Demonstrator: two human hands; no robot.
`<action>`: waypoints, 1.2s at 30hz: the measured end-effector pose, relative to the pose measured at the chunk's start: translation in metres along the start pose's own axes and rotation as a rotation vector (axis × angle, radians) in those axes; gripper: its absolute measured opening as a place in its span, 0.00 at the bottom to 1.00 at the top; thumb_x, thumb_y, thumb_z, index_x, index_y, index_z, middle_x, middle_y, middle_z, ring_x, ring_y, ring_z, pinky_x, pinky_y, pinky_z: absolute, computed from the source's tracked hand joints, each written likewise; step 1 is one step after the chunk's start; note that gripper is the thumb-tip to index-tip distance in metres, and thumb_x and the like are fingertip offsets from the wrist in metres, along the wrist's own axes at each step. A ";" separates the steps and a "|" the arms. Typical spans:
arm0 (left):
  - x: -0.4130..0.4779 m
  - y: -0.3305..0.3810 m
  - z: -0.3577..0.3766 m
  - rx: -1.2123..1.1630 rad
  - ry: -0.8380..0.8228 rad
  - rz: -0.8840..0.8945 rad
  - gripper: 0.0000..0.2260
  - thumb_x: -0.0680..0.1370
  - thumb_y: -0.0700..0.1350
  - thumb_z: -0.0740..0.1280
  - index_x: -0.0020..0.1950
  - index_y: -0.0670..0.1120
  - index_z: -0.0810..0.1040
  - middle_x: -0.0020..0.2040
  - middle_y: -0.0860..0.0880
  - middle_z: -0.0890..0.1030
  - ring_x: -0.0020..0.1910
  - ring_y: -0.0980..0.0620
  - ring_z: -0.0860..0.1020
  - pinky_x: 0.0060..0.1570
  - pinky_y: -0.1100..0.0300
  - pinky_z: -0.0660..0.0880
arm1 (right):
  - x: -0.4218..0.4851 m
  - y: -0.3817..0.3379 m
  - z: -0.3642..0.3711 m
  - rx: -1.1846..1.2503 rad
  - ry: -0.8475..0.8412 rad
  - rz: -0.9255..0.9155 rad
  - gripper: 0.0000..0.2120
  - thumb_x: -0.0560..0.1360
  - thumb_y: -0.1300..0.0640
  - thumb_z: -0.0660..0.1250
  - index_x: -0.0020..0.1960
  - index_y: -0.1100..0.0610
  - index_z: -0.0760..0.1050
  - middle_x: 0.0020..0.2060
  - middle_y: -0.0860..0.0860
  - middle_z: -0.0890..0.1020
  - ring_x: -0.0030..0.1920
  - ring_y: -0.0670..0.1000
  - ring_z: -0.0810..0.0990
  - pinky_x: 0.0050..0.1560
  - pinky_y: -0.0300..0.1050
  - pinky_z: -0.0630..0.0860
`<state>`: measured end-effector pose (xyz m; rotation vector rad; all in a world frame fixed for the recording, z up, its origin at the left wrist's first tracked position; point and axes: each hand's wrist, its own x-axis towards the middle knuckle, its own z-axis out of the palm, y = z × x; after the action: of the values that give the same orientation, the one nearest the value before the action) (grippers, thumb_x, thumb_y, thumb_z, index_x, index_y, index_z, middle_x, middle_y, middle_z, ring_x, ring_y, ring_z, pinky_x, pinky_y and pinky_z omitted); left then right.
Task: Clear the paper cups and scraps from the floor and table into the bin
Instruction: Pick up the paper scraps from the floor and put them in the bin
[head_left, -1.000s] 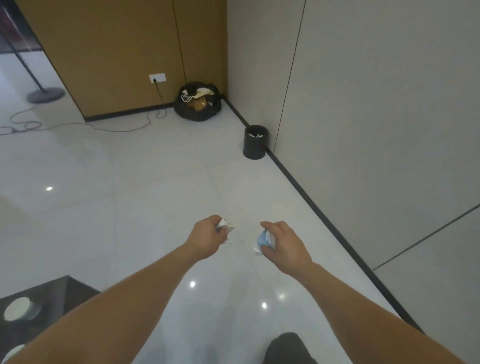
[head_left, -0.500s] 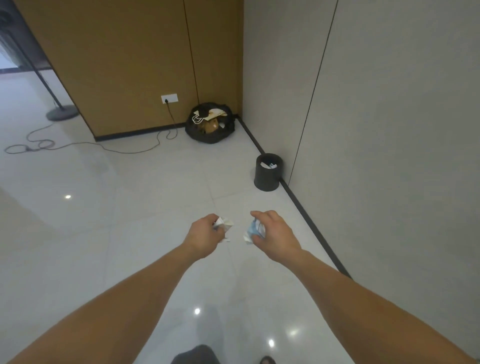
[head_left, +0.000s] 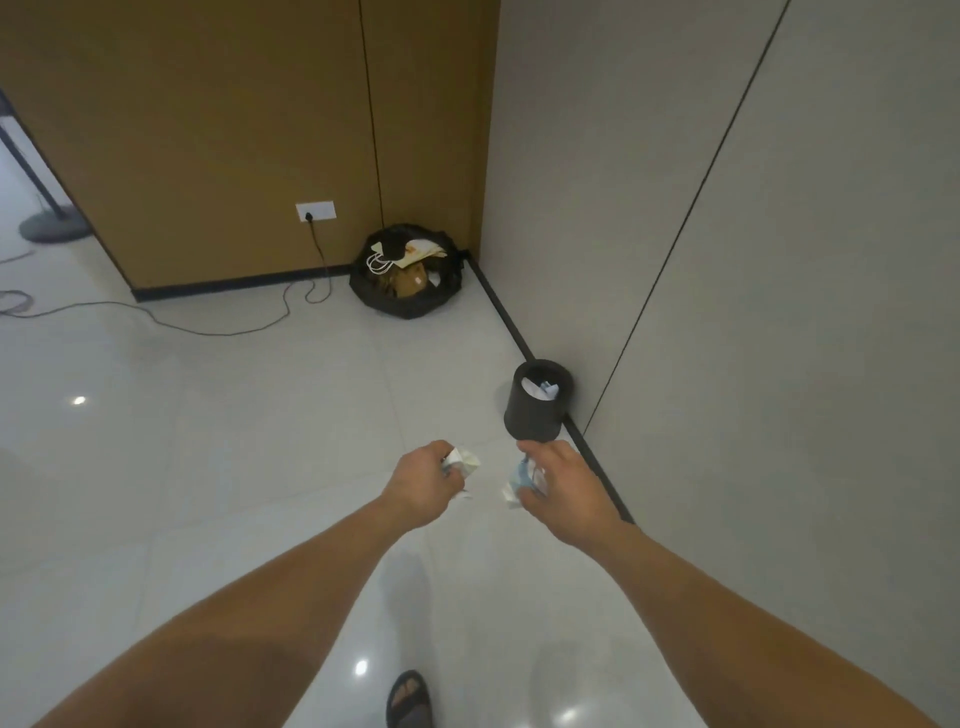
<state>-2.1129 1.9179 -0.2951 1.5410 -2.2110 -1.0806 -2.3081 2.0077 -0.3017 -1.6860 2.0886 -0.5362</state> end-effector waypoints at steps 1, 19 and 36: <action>0.024 0.003 -0.009 0.016 -0.010 0.017 0.02 0.77 0.45 0.64 0.48 0.47 0.74 0.44 0.48 0.78 0.40 0.49 0.75 0.34 0.63 0.68 | 0.021 -0.002 -0.004 0.004 0.021 0.005 0.27 0.75 0.54 0.68 0.72 0.47 0.66 0.64 0.49 0.71 0.63 0.50 0.71 0.62 0.44 0.70; 0.400 0.116 0.002 0.099 -0.136 0.087 0.08 0.77 0.43 0.65 0.55 0.45 0.76 0.51 0.46 0.80 0.48 0.46 0.78 0.46 0.61 0.73 | 0.359 0.124 -0.082 0.071 0.018 0.133 0.28 0.75 0.53 0.68 0.74 0.50 0.66 0.67 0.52 0.70 0.66 0.54 0.70 0.65 0.44 0.69; 0.719 0.115 0.084 0.177 -0.502 0.105 0.10 0.79 0.44 0.63 0.58 0.43 0.75 0.54 0.43 0.80 0.53 0.45 0.78 0.52 0.58 0.72 | 0.593 0.267 -0.059 0.073 -0.064 0.533 0.26 0.76 0.52 0.64 0.73 0.47 0.64 0.65 0.51 0.69 0.63 0.52 0.70 0.59 0.41 0.69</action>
<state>-2.5417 1.3383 -0.4259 1.3011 -2.7456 -1.3920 -2.6730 1.4830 -0.4343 -1.0229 2.3105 -0.3740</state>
